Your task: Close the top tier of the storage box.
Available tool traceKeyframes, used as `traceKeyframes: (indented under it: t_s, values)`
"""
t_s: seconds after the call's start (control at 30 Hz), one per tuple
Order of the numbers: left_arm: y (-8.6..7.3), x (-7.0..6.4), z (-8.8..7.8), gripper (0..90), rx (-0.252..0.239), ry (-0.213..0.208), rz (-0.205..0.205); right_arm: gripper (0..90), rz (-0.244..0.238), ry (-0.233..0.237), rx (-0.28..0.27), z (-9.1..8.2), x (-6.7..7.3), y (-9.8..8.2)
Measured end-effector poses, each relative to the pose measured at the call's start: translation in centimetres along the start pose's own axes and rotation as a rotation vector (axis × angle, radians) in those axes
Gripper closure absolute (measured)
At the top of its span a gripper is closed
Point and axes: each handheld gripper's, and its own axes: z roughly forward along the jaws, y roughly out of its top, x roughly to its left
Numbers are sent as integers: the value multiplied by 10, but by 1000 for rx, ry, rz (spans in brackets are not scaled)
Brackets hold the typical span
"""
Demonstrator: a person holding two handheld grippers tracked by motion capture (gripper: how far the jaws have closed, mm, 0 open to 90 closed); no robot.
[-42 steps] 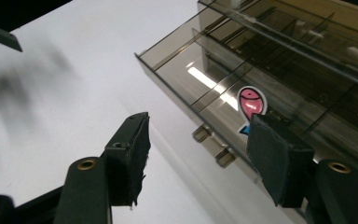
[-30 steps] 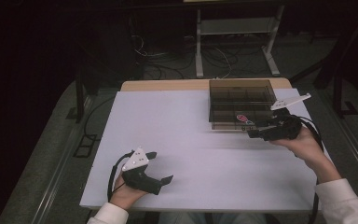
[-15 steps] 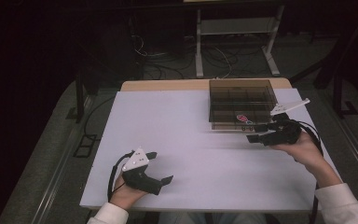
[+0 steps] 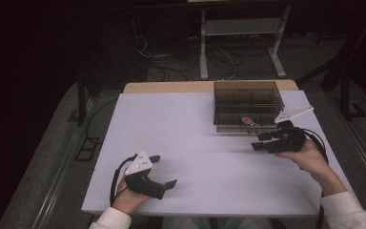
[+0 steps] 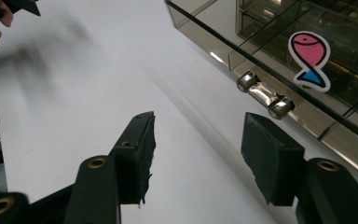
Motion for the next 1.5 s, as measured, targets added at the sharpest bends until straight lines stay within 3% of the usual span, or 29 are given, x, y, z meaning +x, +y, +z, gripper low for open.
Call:
traceKeyframes:
  t_s: [0.6, 0.93, 1.5]
  values:
    - [0, 0, 0, 0, 0, -1, 0, 664, -47, 27, 28, 12, 2, -4]
    - [0, 0, 0, 0, 1, -2, -1, 869, 6, 1, 39, 15, -10, -3]
    - [0, 0, 0, 0, -2, -1, 0, 893, 21, -67, 58, 24, -15, 4]
